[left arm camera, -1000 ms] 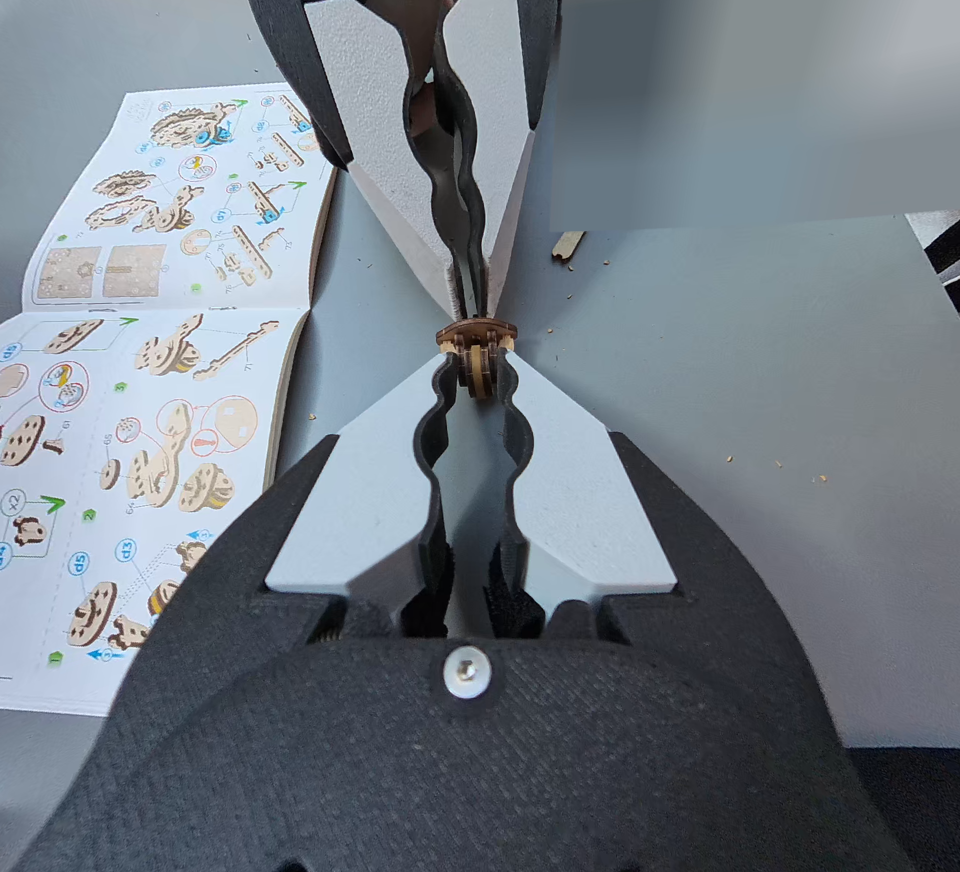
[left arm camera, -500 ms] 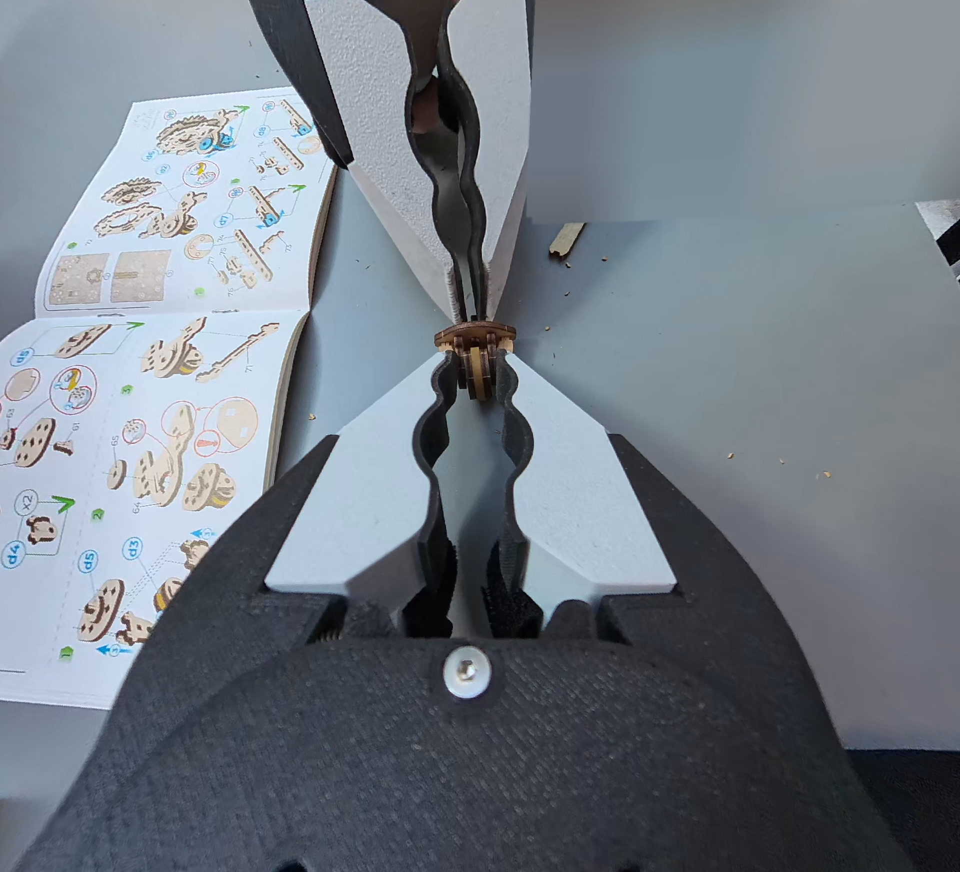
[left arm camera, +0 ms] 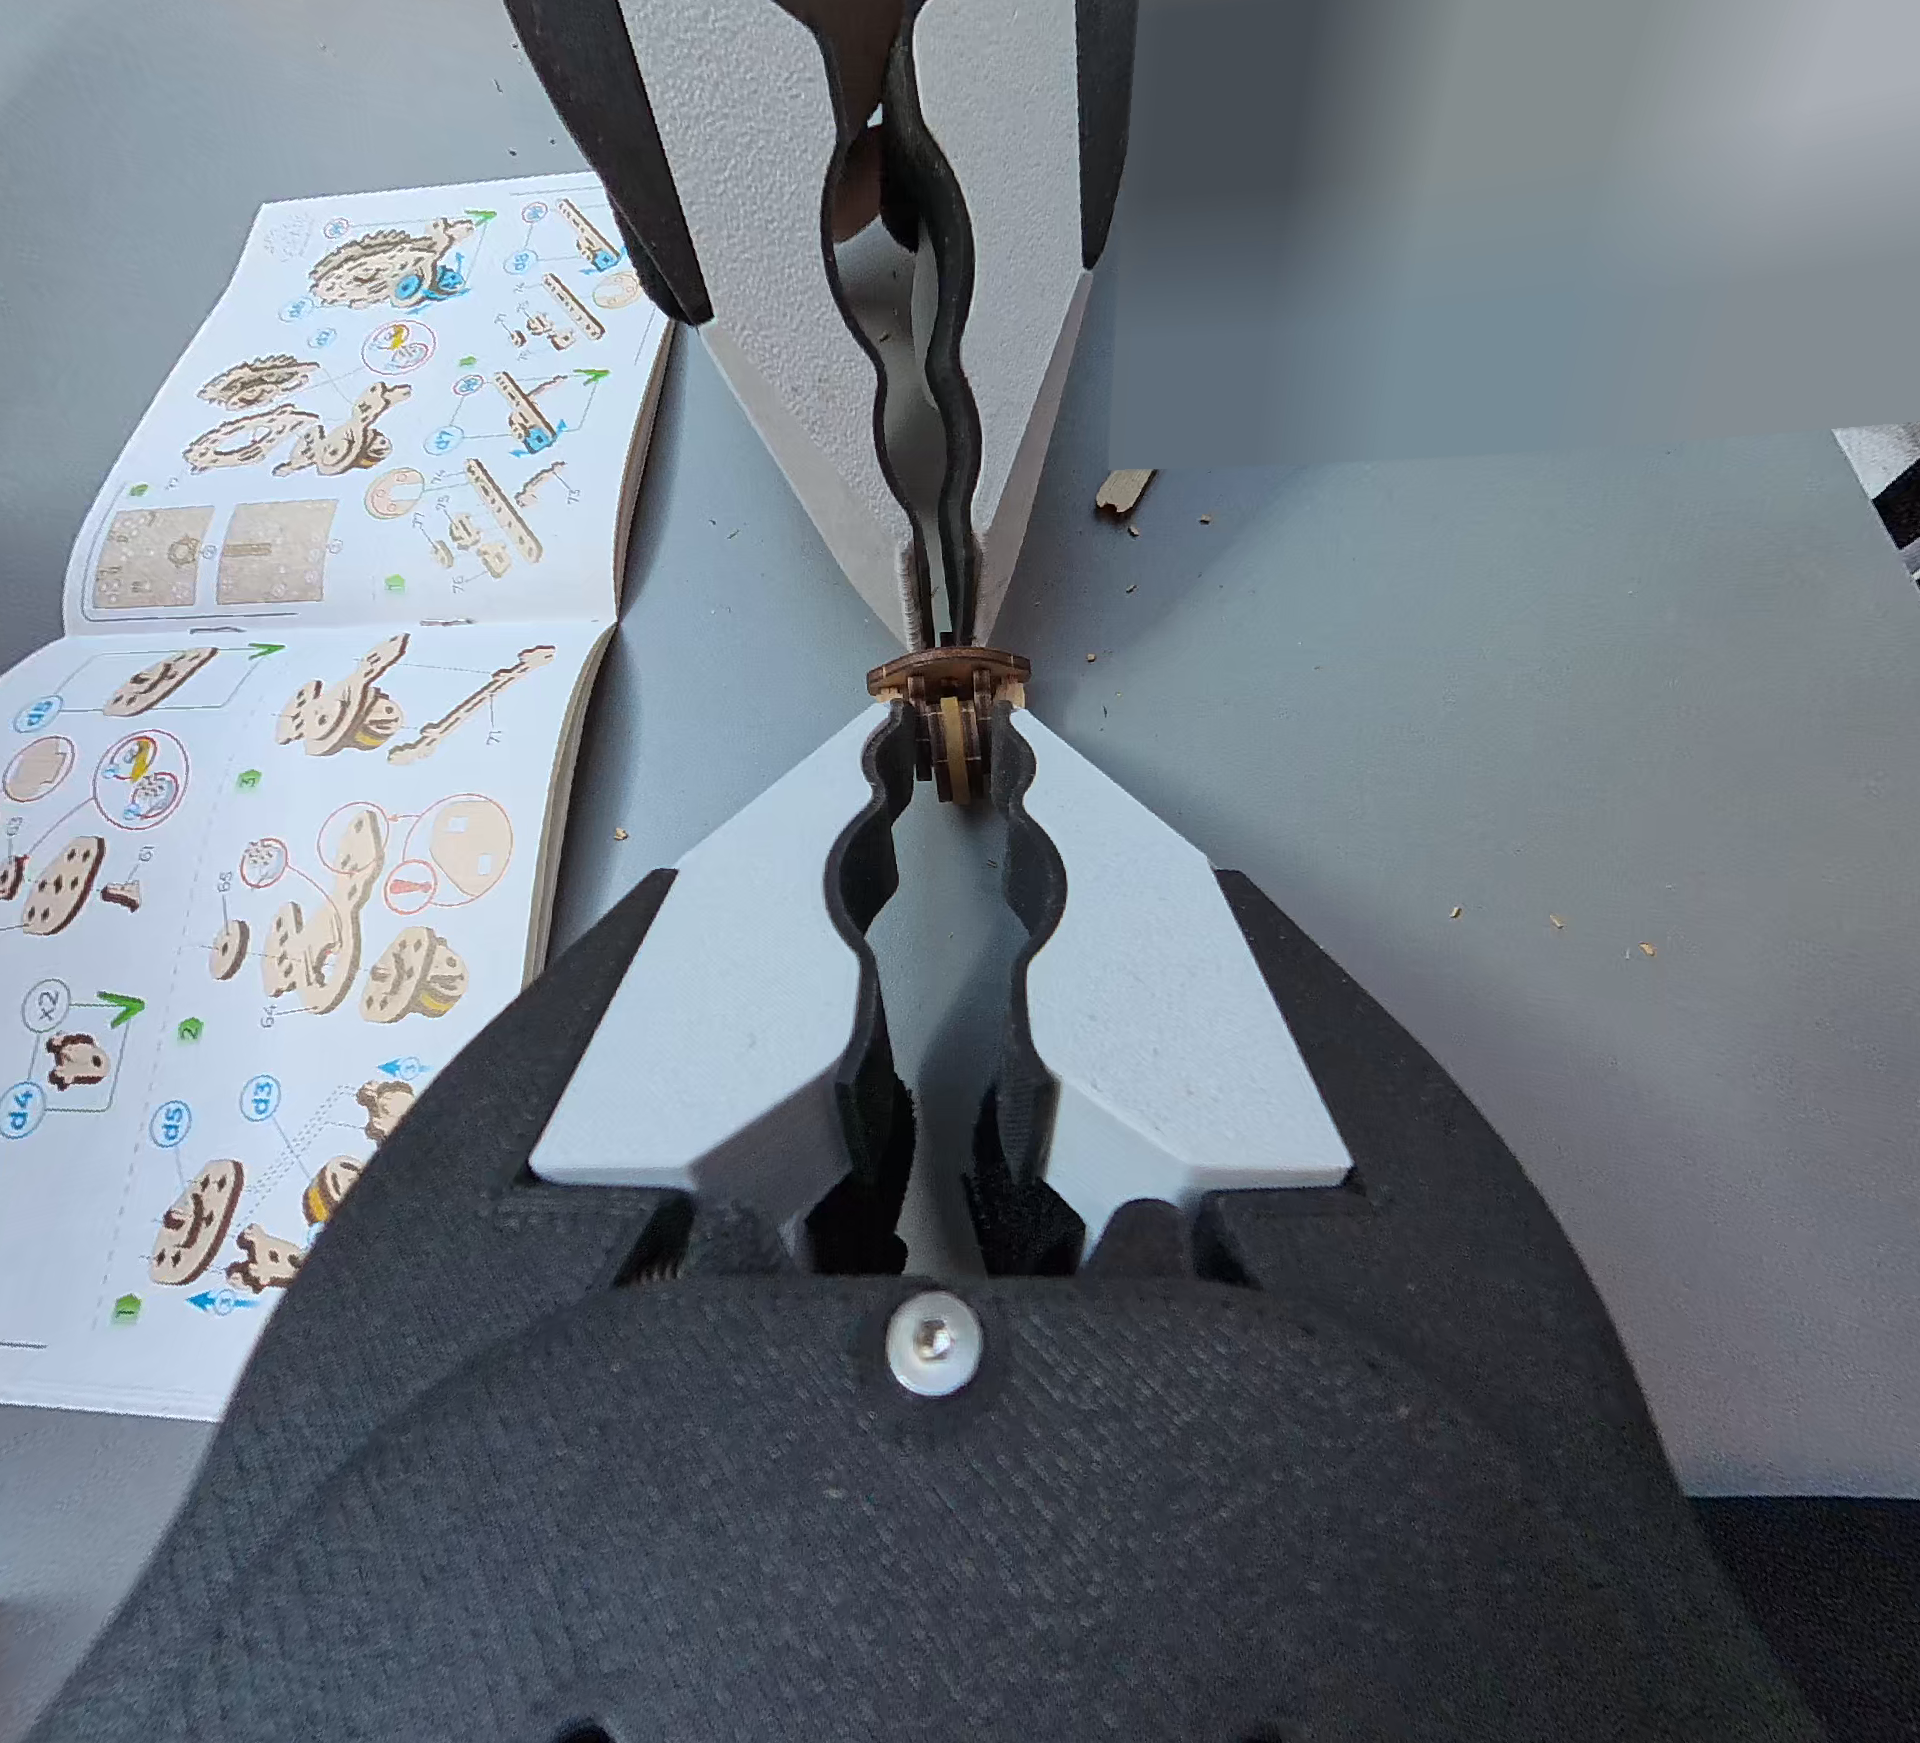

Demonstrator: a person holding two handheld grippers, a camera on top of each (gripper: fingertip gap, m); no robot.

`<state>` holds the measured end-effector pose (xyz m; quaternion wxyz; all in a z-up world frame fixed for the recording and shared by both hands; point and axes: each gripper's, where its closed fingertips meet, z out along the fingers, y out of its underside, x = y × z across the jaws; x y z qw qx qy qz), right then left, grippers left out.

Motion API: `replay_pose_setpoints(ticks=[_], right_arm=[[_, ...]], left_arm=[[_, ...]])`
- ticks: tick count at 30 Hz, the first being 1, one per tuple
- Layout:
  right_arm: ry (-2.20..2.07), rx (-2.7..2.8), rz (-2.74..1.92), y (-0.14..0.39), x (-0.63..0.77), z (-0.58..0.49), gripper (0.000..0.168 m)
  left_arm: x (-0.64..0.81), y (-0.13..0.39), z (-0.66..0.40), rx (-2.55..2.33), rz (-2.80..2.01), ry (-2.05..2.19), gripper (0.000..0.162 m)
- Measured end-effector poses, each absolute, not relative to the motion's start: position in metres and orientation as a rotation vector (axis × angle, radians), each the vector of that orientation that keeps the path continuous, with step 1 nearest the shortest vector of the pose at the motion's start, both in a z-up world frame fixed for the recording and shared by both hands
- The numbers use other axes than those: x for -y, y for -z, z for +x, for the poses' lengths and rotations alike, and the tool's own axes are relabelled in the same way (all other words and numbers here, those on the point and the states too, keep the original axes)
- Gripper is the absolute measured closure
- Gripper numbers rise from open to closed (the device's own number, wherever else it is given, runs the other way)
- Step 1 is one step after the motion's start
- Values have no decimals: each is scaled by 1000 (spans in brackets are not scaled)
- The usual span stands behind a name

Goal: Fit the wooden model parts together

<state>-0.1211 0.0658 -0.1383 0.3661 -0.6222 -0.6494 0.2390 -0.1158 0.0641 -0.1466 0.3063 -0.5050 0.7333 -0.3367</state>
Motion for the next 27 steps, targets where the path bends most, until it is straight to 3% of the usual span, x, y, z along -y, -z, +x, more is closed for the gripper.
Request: replay_pose_setpoints(ticks=[27], right_arm=[[-679, 1682, -1618, 141, -68, -120, 167]], left_arm=[[-65, 146, -116, -1936, -1335, 896, 149]])
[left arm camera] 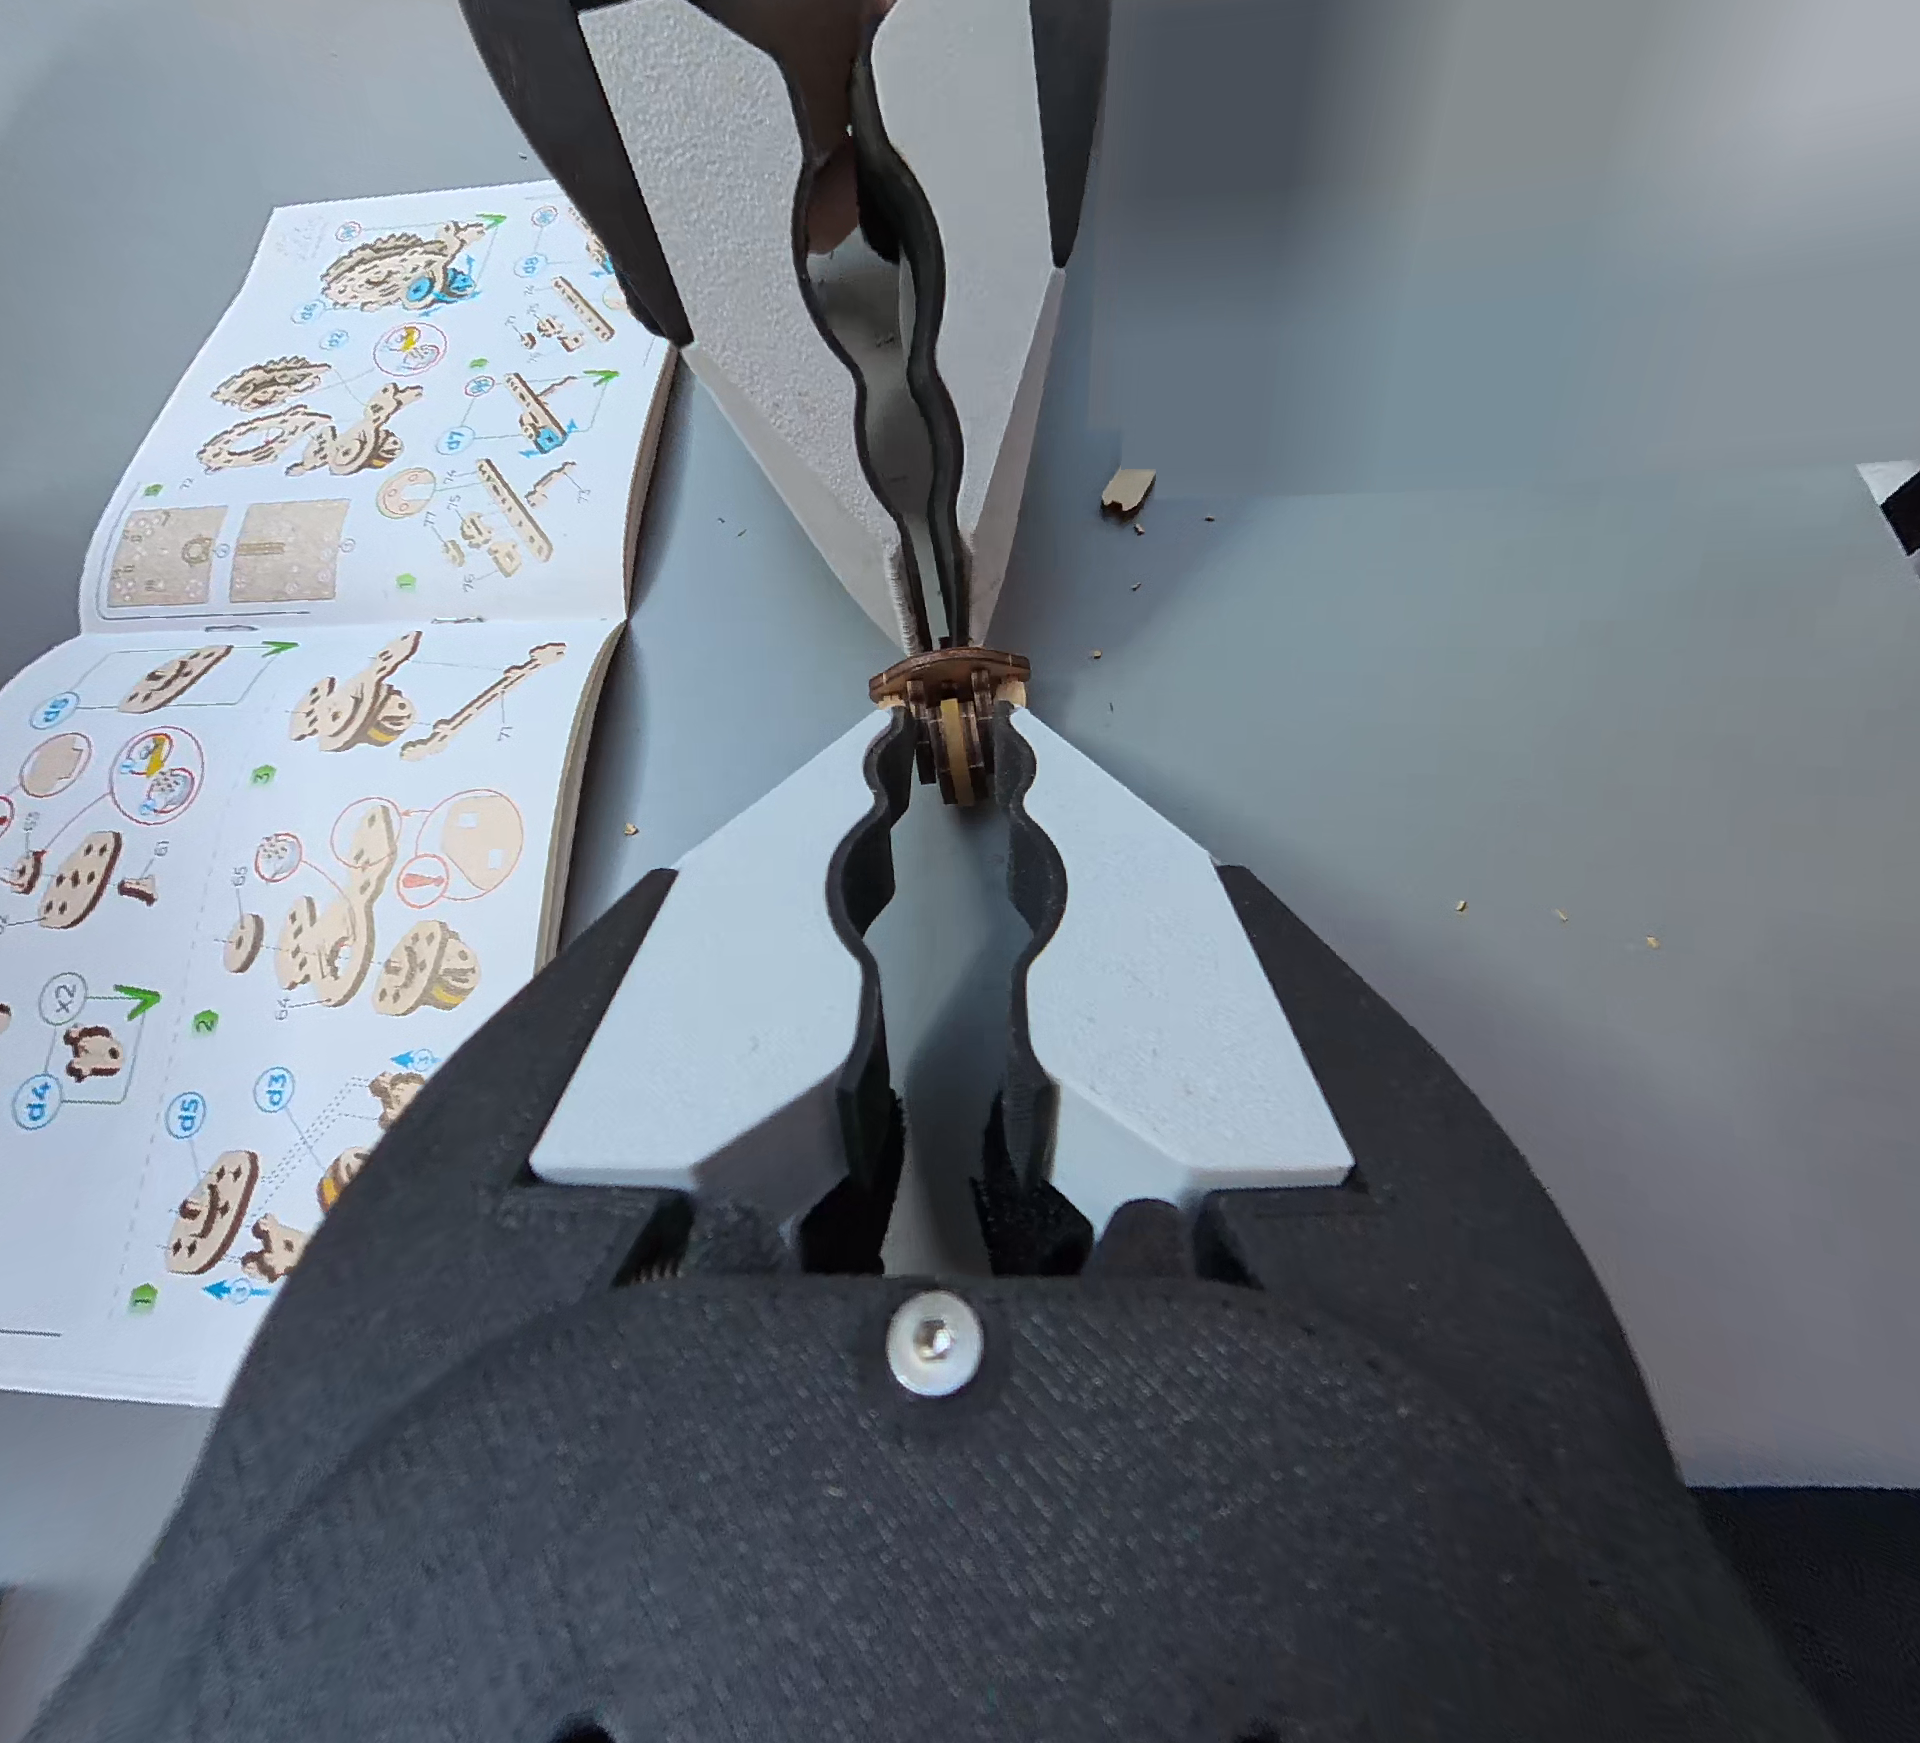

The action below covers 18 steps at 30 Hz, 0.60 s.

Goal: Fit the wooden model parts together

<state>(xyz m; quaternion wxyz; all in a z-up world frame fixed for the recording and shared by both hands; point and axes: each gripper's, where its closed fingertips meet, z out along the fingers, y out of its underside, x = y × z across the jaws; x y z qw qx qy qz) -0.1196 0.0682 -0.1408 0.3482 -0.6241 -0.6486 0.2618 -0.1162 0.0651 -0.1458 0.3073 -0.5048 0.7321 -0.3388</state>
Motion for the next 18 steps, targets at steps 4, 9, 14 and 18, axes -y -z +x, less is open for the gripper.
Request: replay_pose_setpoints(ticks=[4, 9, 14, 18], right_arm=[[-676, 1667, -1597, 141, -69, -122, 167], [-680, 1659, -1598, 142, -69, -120, 167], [-660, 1659, -1584, 142, -71, -122, 163], [-637, 1682, -1646, 153, -71, -117, 153]], left_arm=[[-68, 145, -119, -1925, -1299, 829, 147], [-72, 144, -122, -1909, -1328, 814, 140], [-71, 157, -126, -1993, -1335, 747, 147], [-73, 157, -126, -1984, -1357, 765, 148]])
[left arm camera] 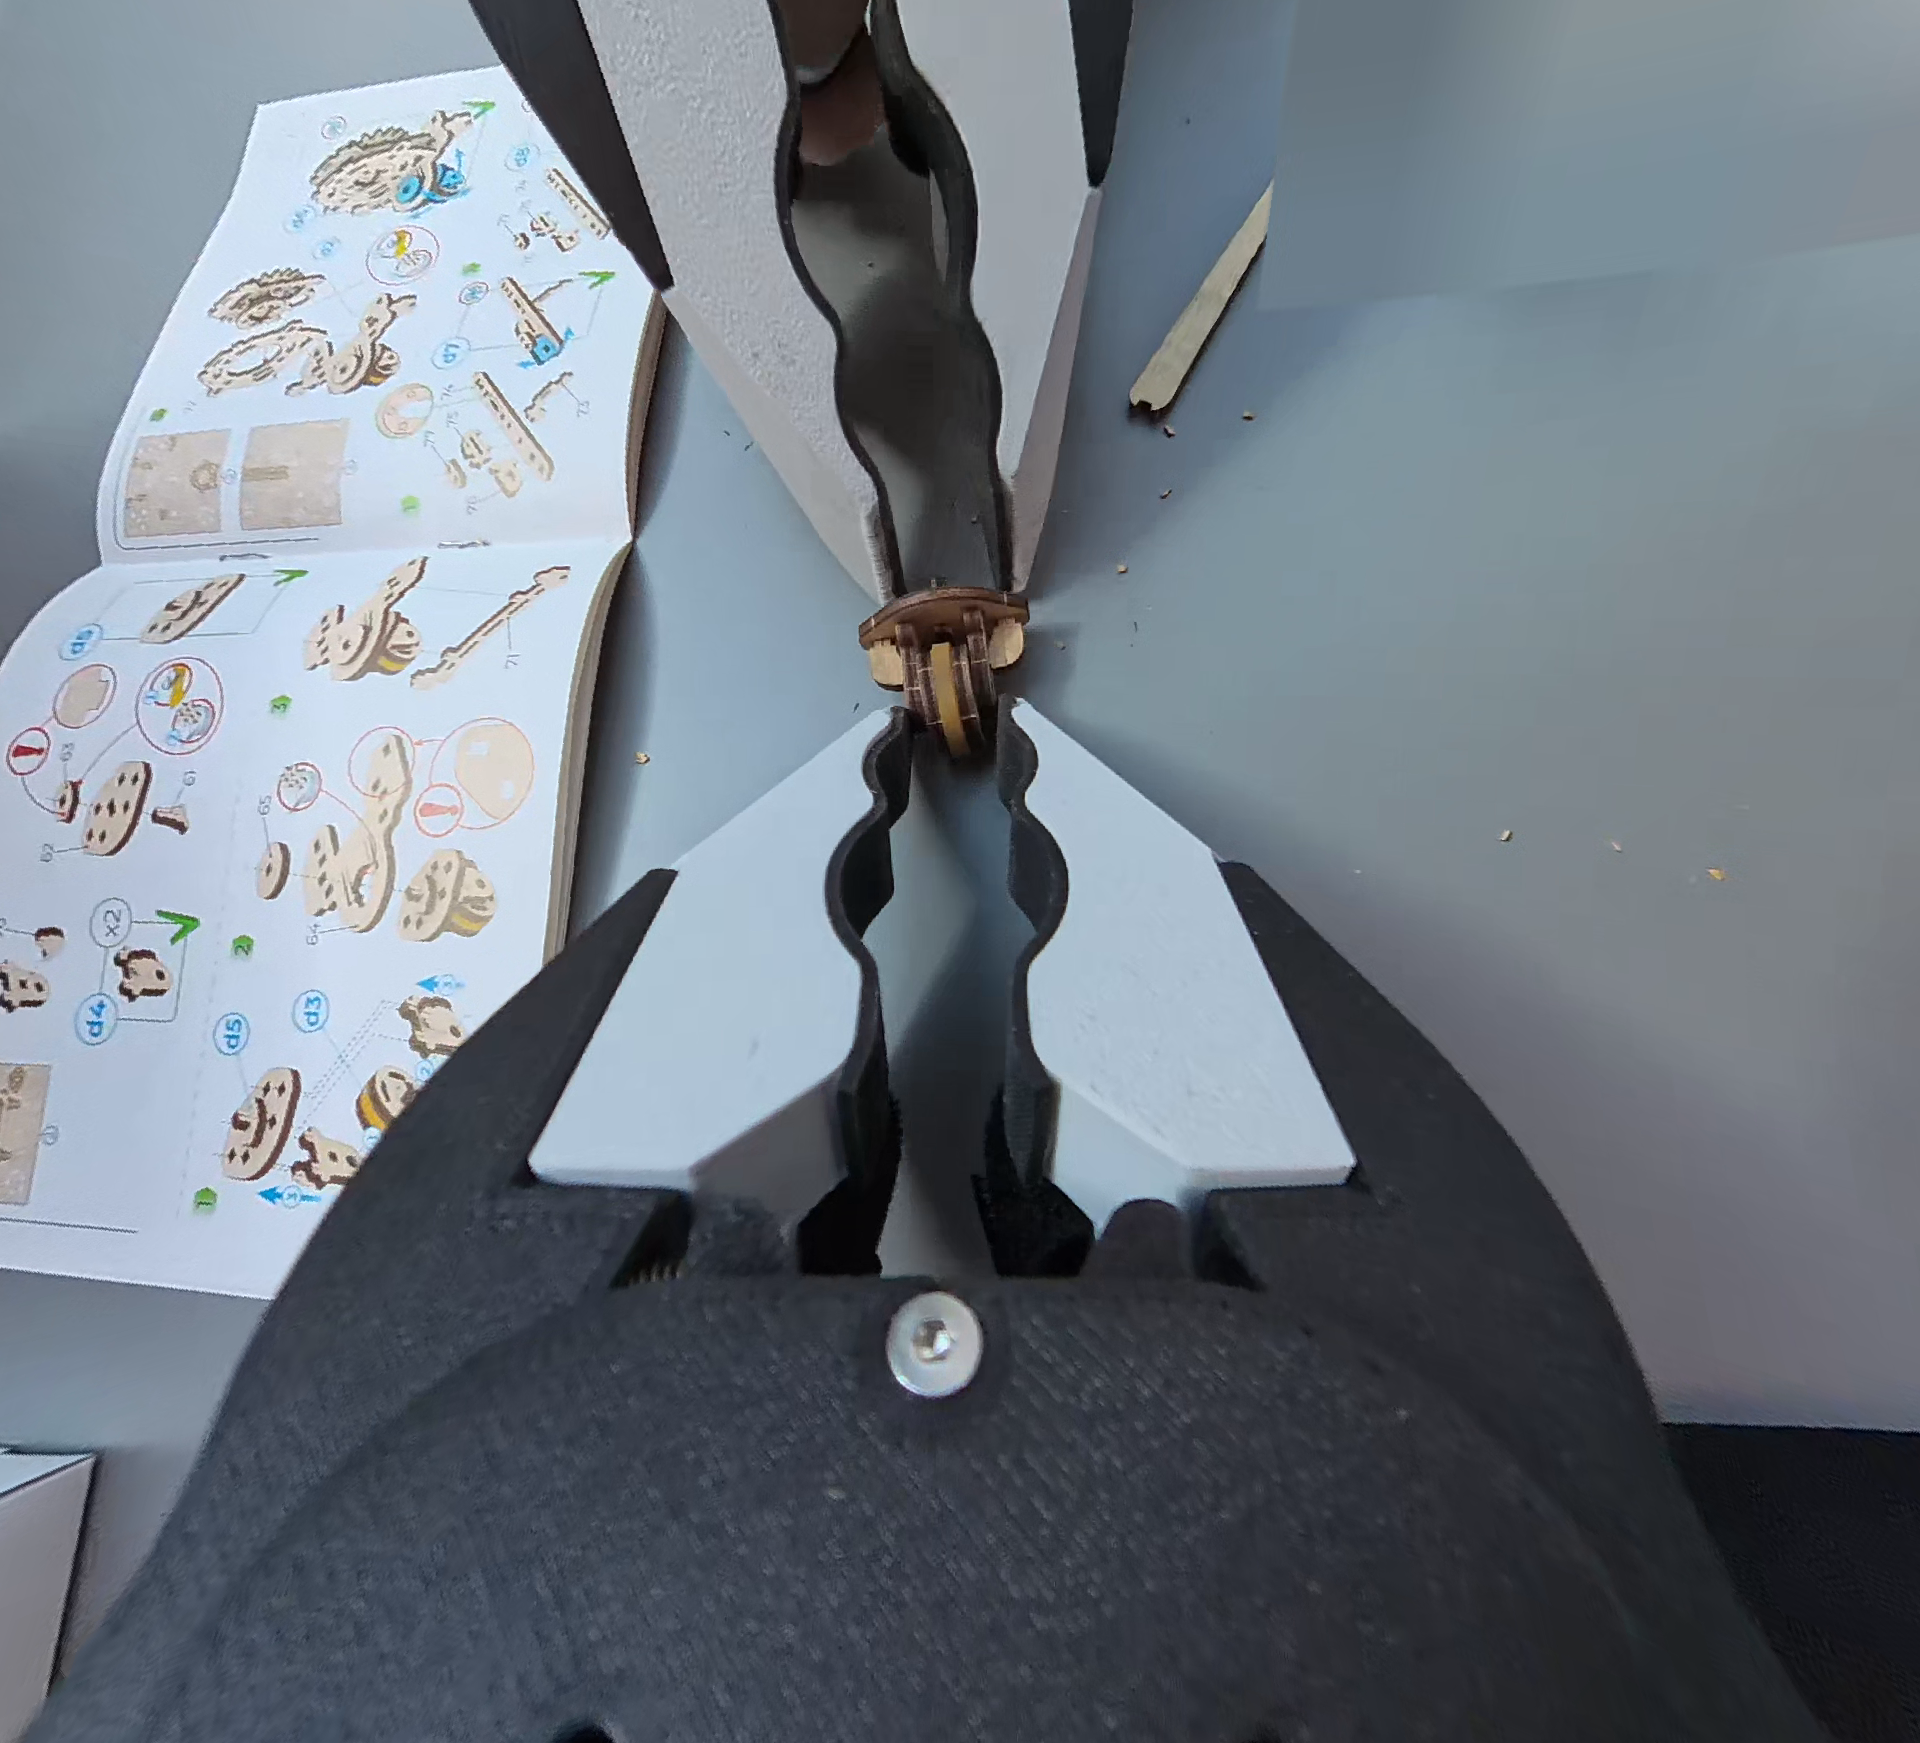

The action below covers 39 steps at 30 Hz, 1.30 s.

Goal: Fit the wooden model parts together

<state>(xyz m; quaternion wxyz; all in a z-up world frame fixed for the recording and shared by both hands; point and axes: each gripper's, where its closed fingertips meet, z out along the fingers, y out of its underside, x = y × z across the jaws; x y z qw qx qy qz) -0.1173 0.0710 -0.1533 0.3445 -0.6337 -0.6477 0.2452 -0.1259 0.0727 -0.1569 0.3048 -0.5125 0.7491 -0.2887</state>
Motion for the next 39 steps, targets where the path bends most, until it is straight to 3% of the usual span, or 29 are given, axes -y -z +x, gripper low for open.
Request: replay_pose_setpoints(ticks=[19, 25, 31, 39], right_arm=[[-665, 1554, -1790, 152, -75, -124, 168], [-640, 1546, -1826, 153, -75, -125, 168], [-766, 1571, -1825, 153, -70, -122, 154], [-809, 1507, -1835, 152, -72, -122, 160]], left_arm=[[-73, 157, -123, -1967, -1394, 785, 148], [-74, 157, -123, -1966, -1401, 788, 148], [-73, 158, -122, -1970, -1391, 795, 148], [-73, 158, -122, -1971, -1409, 816, 148]])
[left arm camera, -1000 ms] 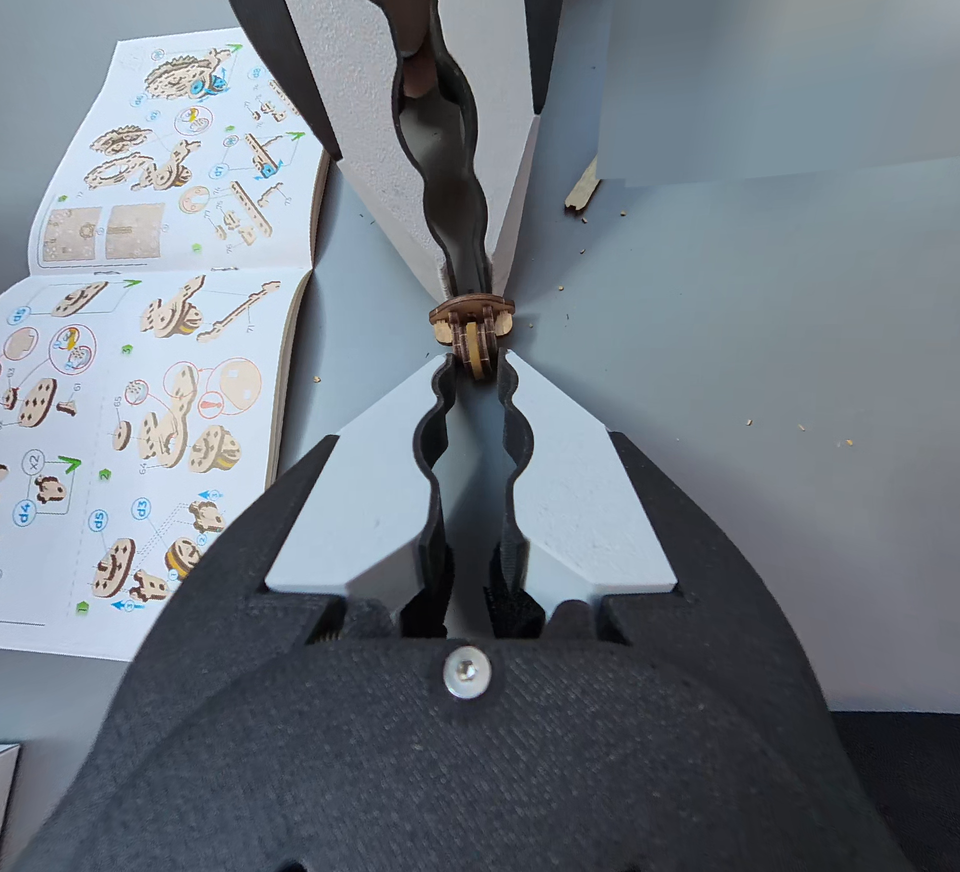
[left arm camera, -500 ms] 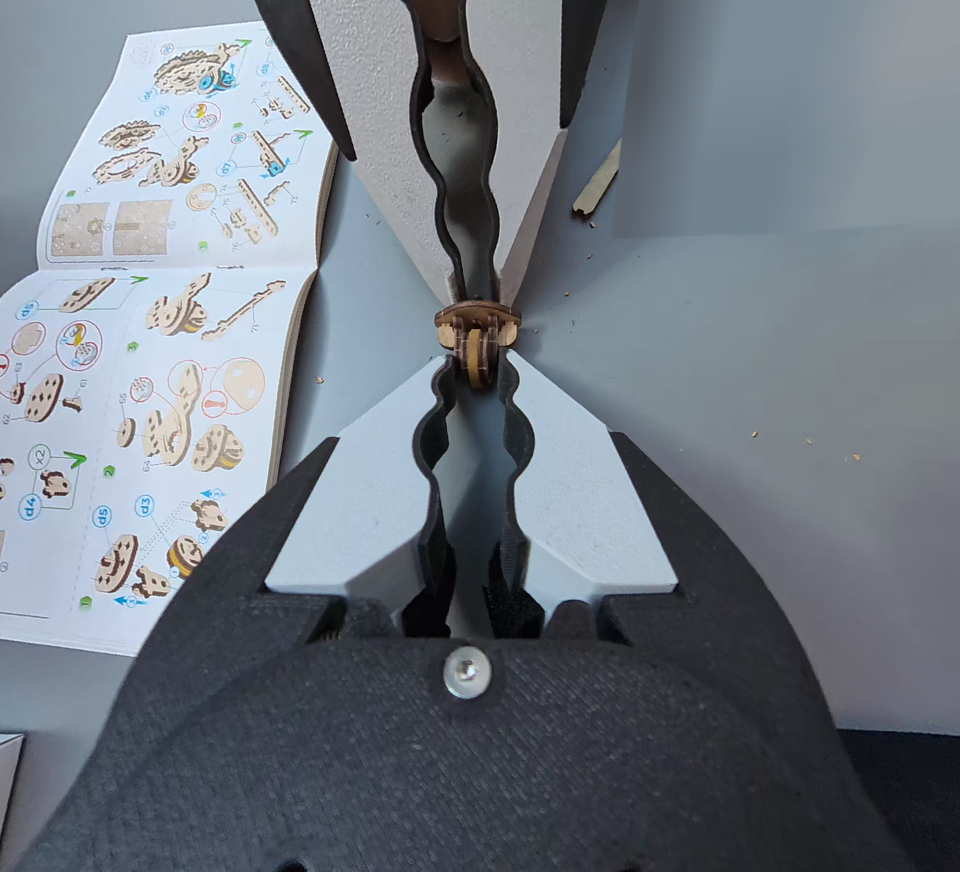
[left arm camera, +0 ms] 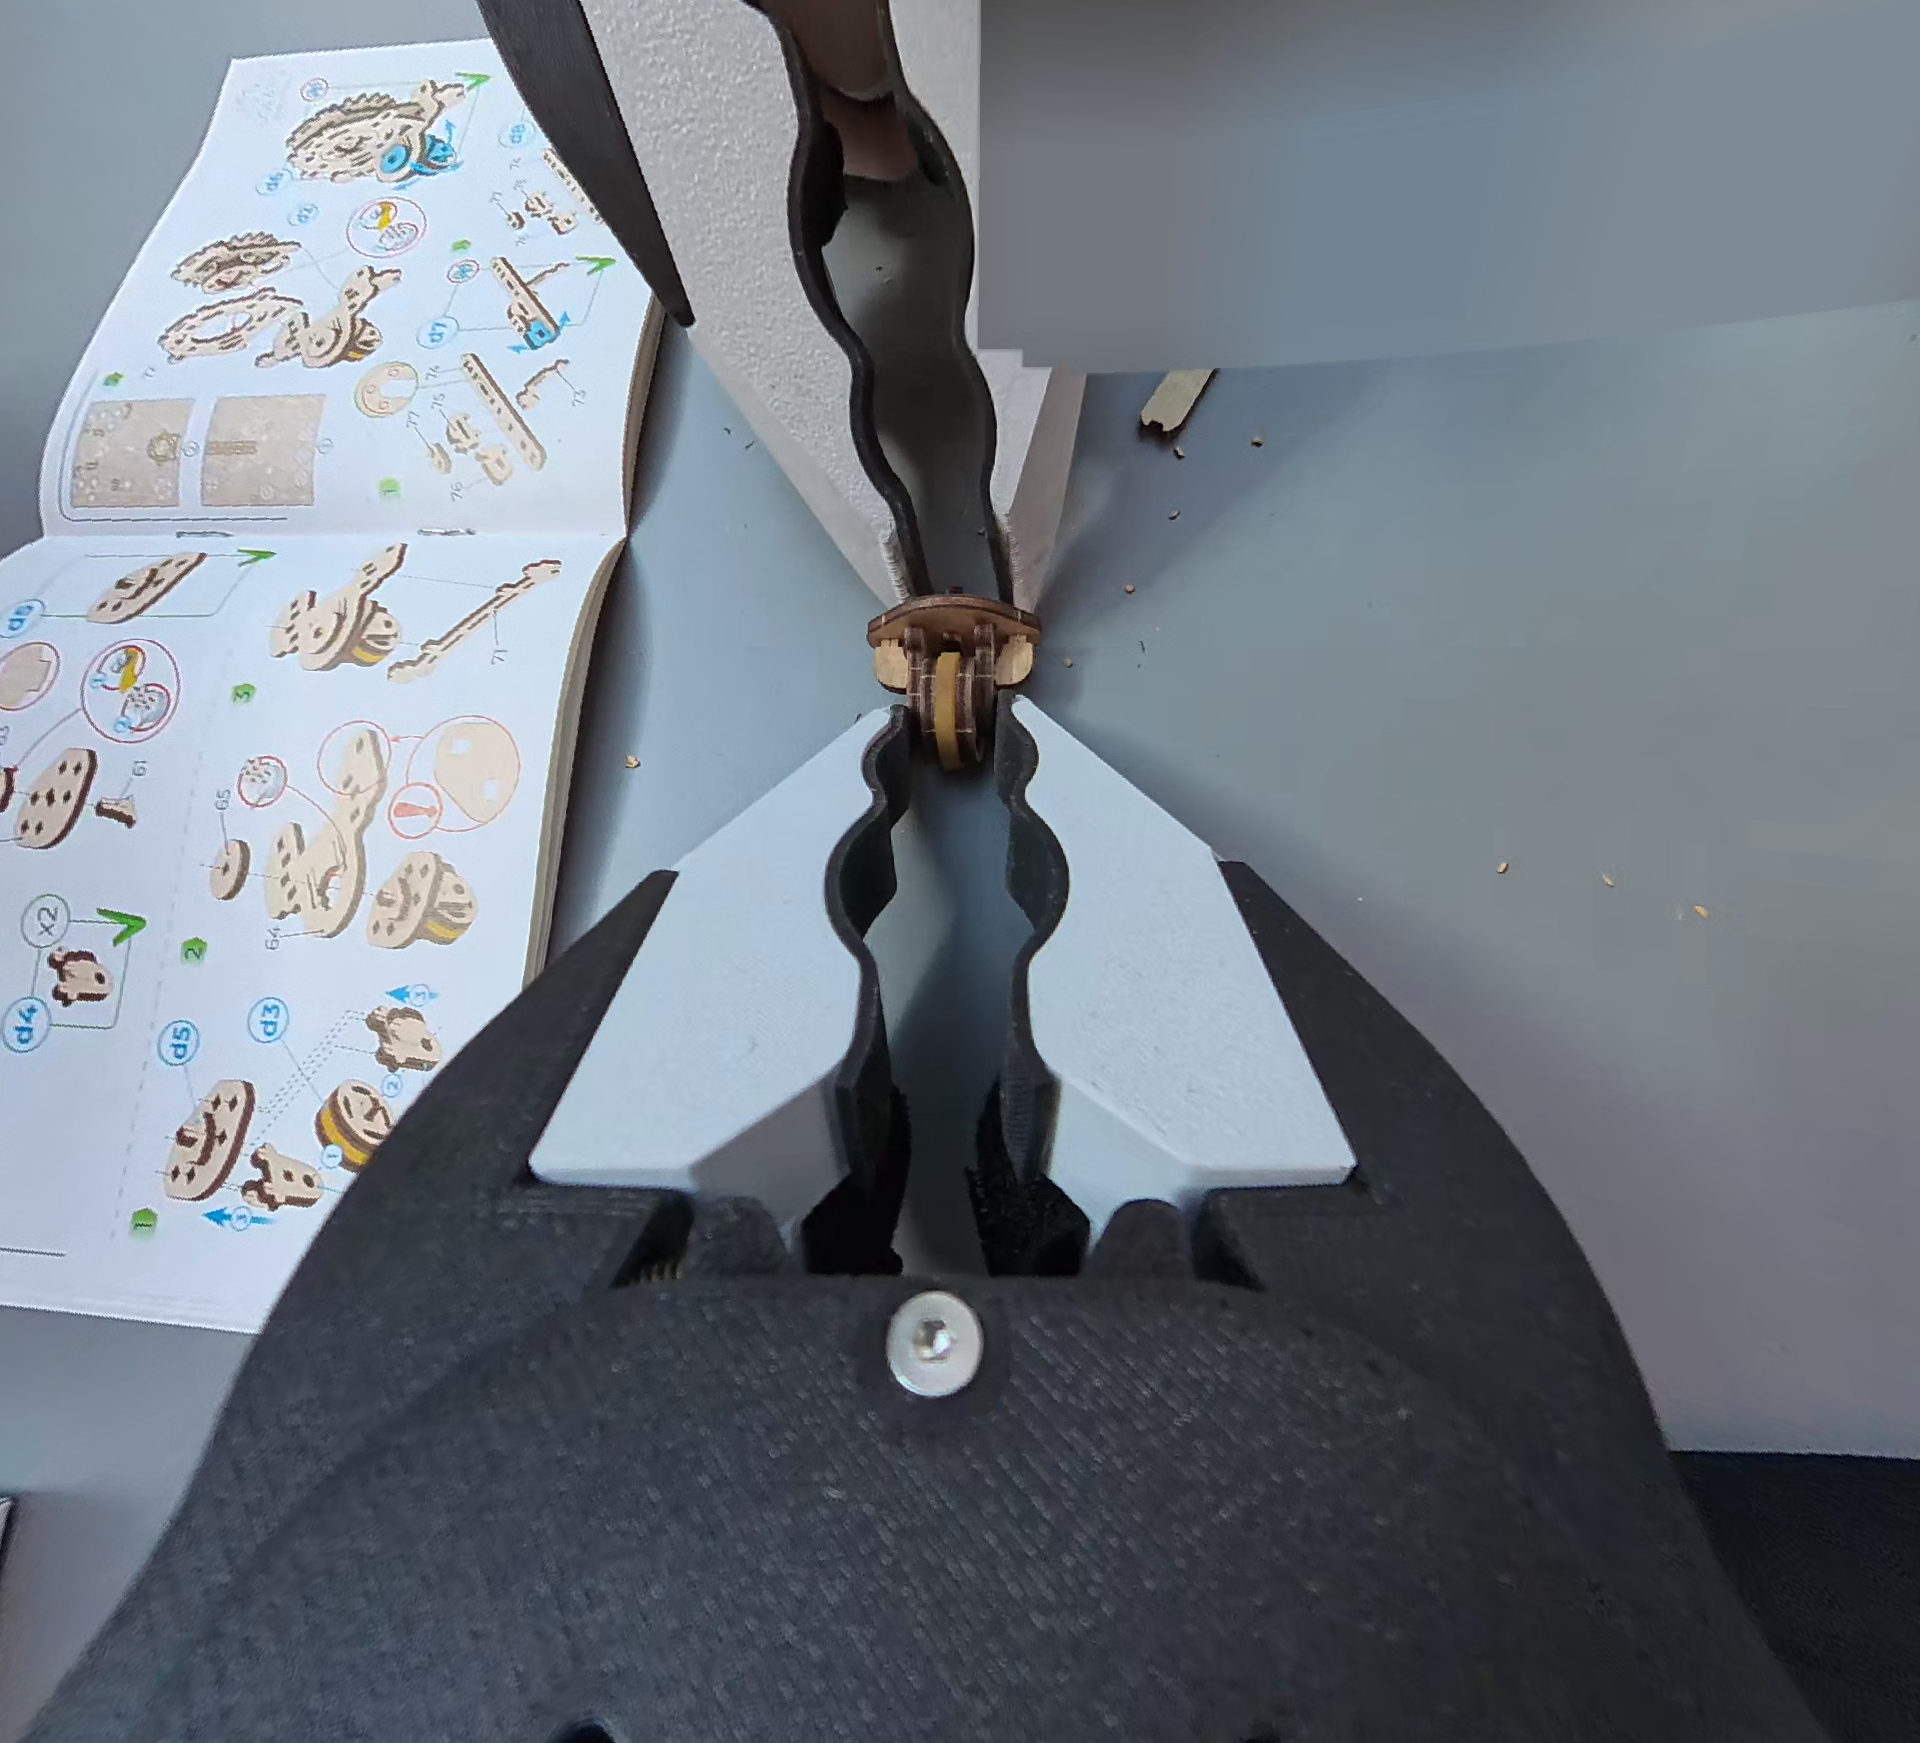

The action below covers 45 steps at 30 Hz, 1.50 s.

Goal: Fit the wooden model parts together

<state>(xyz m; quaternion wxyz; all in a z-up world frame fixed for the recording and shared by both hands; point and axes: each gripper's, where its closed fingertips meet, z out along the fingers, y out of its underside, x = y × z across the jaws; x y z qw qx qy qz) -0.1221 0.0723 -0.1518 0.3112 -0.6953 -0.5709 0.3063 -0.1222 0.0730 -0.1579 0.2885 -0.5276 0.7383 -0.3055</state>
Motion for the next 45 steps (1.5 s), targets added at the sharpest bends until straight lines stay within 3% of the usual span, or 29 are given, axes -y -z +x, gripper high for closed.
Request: replay_pose_setpoints(ticks=[14, 21, 26, 36, 39, 45], right_arm=[[-793, 1458, -1880, 150, -73, -124, 165], [-901, 1526, -1839, 151, -68, -121, 151], [-878, 1510, -1847, 151, -72, -121, 159], [-869, 1543, -1822, 152, -70, -122, 158], [-867, 1571, -1805, 153, -67, -122, 153], [-857, 1570, -1805, 153, -68, -123, 153]], left_arm=[[-73, 158, -122, -1967, -1408, 768, 148], [-73, 158, -121, -1967, -1404, 798, 148], [-73, 157, -121, -1965, -1383, 788, 148], [-69, 157, -121, -1984, -1356, 805, 147], [-68, 157, -122, -1990, -1358, 827, 136], [-64, 157, -123, -2015, -1345, 852, 136]])
